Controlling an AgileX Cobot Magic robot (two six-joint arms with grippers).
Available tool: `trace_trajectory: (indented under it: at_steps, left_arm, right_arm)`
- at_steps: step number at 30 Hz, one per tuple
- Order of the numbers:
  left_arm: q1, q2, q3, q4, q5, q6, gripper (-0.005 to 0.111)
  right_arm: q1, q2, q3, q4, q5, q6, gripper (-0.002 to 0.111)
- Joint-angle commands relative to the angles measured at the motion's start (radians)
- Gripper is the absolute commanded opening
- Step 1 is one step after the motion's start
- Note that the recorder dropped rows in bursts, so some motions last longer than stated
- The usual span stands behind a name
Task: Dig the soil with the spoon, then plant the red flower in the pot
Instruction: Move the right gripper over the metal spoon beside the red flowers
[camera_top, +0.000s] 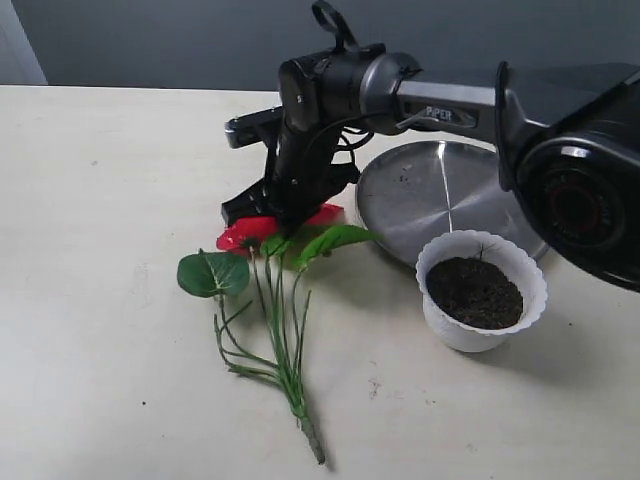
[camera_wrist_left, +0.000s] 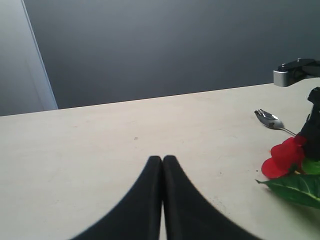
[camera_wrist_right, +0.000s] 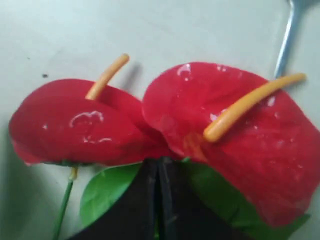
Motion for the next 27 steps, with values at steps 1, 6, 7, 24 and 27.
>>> trace_trajectory:
  at_steps: [1,6,7,24,27]
  left_arm:
    - [-0.007,-0.004,-0.003,0.0,-0.01,0.0,0.0]
    - [-0.007,-0.004,-0.003,0.0,-0.01,0.0,0.0]
    - [-0.007,-0.004,-0.003,0.0,-0.01,0.0,0.0]
    - [-0.007,-0.004,-0.003,0.0,-0.01,0.0,0.0]
    - [-0.007,-0.004,-0.003,0.0,-0.012,0.0,0.0]
  right_arm:
    - [0.033,-0.004,-0.024,0.004,-0.039,-0.008,-0.001]
    - [0.055,-0.004,-0.084,0.055,-0.038,-0.041,-0.001]
    - [0.06,-0.004,-0.099,0.057,-0.033,-0.044,-0.001]
    - [-0.01,0.029,-0.301,-0.237,0.195,0.1,-0.001]
    - [-0.028,0.047,-0.301,-0.25,0.13,0.102,-0.001]
